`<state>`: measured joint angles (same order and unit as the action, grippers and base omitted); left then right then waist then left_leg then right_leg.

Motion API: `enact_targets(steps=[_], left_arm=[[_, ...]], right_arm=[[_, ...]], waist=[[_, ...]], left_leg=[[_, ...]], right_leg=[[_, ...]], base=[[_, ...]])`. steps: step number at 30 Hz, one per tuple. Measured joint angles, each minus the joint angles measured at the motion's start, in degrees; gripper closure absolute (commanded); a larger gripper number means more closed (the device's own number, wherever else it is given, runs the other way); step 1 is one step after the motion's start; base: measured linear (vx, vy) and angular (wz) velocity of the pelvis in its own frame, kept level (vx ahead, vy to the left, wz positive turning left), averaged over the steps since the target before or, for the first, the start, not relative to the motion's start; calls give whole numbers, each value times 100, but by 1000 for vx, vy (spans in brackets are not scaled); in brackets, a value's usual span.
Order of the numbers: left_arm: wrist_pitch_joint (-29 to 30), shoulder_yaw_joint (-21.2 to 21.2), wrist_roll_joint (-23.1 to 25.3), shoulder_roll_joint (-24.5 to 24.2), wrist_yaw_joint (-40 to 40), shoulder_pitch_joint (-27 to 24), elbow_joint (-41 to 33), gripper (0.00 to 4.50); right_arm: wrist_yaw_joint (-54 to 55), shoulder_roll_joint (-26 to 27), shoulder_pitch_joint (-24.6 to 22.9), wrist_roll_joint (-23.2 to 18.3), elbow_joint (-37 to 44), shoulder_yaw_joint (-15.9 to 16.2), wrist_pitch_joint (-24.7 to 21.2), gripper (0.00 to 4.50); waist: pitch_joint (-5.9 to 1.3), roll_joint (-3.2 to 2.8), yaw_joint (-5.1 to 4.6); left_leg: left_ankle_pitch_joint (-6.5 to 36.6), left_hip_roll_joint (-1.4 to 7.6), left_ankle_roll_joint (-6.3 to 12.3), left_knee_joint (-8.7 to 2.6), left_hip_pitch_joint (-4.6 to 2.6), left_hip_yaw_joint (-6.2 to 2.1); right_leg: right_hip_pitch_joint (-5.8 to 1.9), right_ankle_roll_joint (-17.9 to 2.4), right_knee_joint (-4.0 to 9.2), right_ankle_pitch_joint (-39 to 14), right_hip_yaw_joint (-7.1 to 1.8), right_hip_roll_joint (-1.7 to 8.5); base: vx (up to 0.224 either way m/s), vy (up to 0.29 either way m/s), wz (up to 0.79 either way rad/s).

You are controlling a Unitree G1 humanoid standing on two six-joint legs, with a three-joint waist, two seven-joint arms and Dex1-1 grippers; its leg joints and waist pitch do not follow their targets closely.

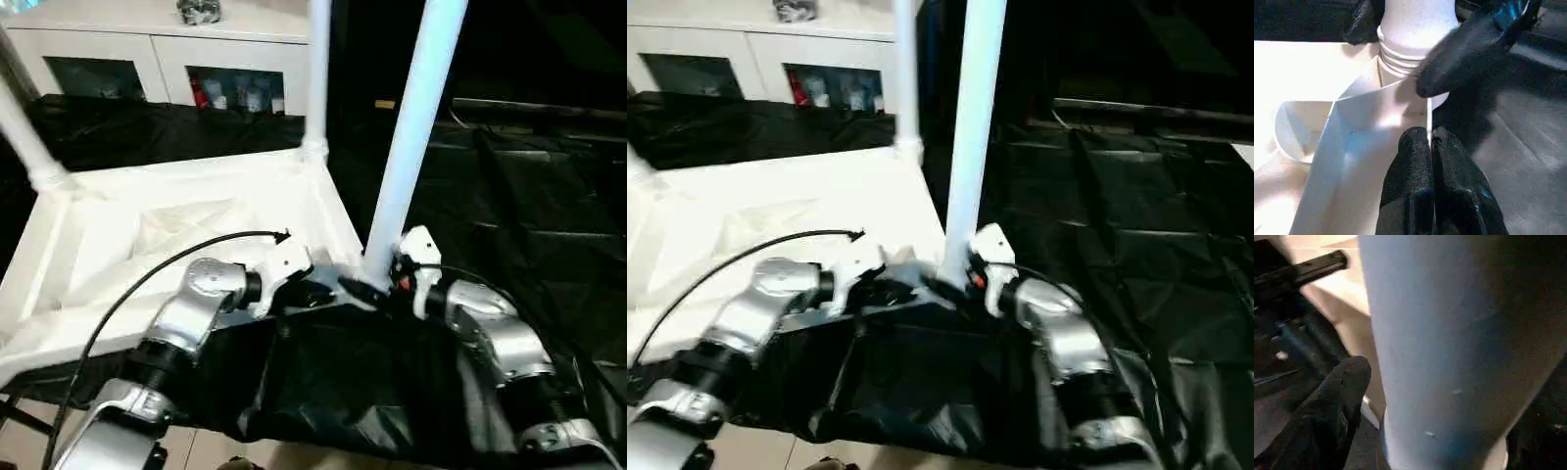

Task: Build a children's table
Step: Rotate leg to tighten

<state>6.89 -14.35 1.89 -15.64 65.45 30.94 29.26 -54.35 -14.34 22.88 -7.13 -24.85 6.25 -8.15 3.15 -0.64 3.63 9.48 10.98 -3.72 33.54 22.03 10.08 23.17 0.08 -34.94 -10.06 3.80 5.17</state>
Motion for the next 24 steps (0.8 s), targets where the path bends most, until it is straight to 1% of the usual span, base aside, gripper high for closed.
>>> enact_targets(steps=[2,3,6,8,9,10,13,21,24], left_arm=[[0,-14,-39,-97,186,-77,-109,450],[1,-19,-46,-119,236,-89,-130,450],[6,-49,-98,-227,445,-127,-210,450],[6,-60,-113,-285,556,-151,-253,450],[6,-62,-121,-298,587,-153,-254,450],[6,-63,-135,-311,626,-154,-256,450],[10,-66,-158,-345,656,-170,-282,450],[66,-66,-163,-326,628,-189,-310,450],[44,-13,-24,-83,133,-124,-146,450]], right_arm=[[-263,-136,-57,-4,113,107,-2,84],[-342,-164,-63,-3,127,121,-2,110],[-573,-271,-90,-3,230,209,-23,125],[-683,-312,-103,-6,273,263,-33,149],[-709,-326,-106,-6,286,277,-34,149],[-739,-337,-106,-6,295,284,-34,162],[-758,-336,-107,-4,311,303,-32,183],[-711,-330,-209,-4,407,290,-32,185],[-125,-154,-193,76,308,89,-120,185]], waist=[[2,3,6],[2,3,7],[5,8,9],[5,8,9],[5,8,8],[5,8,8],[5,8,-1],[4,7,7],[2,4,5]], left_leg=[[0,0,0,2,2,0],[0,0,0,2,2,0],[0,-1,0,2,2,0],[0,0,0,1,2,0],[0,0,0,1,2,0],[0,-1,0,2,2,0],[0,0,0,1,1,0],[0,-1,0,2,1,0],[0,-3,0,8,-2,1]], right_leg=[[0,0,1,0,-1,0],[0,0,1,0,-1,0],[0,2,0,-1,-1,0],[0,3,0,-2,-1,0],[0,3,1,-2,-1,0],[0,3,0,-2,-1,0],[1,3,1,-2,-1,0],[0,4,1,-3,-2,0],[-6,4,0,-2,-5,2]], base=[[0,0,0],[0,0,0],[0,0,0],[0,0,0],[0,0,0],[0,0,0],[0,0,0],[0,0,0],[0,0,0]])
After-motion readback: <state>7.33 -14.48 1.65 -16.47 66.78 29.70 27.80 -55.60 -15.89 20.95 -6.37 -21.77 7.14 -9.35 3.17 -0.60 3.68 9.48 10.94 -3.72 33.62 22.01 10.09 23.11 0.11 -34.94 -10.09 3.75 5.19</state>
